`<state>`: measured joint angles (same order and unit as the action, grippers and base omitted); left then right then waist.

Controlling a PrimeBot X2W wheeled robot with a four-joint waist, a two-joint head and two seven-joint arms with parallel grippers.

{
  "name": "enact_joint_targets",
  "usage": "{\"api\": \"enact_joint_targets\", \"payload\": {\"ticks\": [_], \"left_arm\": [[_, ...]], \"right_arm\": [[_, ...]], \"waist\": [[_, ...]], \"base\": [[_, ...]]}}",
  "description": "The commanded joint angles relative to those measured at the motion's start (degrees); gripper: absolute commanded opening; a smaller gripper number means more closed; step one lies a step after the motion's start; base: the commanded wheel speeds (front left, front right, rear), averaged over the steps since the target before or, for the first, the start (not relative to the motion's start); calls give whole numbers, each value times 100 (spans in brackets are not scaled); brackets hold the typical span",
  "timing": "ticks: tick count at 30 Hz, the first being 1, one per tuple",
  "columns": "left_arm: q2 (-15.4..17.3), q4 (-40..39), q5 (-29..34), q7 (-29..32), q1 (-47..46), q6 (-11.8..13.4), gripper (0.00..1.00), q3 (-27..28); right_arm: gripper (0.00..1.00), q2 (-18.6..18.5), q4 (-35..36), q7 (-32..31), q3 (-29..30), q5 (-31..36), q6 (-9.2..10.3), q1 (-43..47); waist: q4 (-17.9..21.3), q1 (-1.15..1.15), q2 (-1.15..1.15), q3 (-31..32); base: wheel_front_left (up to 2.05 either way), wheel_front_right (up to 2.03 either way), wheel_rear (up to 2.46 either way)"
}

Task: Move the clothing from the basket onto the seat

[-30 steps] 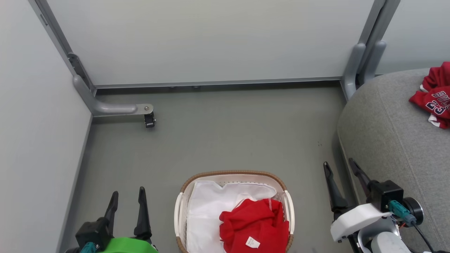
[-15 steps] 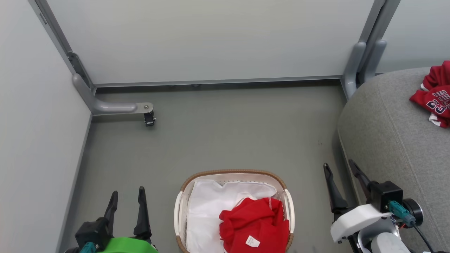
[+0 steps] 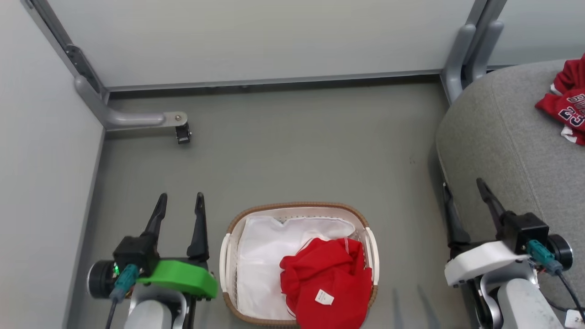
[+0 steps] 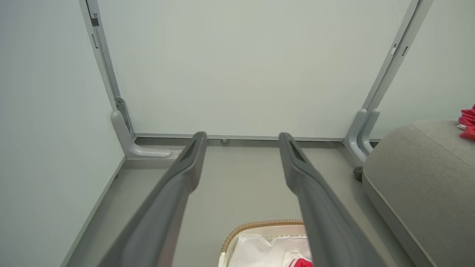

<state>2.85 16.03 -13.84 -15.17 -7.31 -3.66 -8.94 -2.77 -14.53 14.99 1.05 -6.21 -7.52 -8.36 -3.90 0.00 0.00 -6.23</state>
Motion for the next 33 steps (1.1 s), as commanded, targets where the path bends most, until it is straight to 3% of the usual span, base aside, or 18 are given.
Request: {"api": "enact_joint_targets", "payload": {"ticks": [1,19,33], "left_arm": [[8,137,56,3,-219,-57,100,-76],[30,2739,630,274,-2439,-375,100,-1832],[67,4382,423,678,-3738,-383,100,-2933]], "right_arm": [[100,-19,86,30,14,60,6,-135],[100,-17,882,30,254,179,6,-904],[100,-17,1414,30,-269,47,6,-1749]], "waist": [[166,0,0,-305],[1086,0,0,-2383],[1561,0,0,-3852]], "base": [[0,0,0],[0,0,0],[0,0,0]]}}
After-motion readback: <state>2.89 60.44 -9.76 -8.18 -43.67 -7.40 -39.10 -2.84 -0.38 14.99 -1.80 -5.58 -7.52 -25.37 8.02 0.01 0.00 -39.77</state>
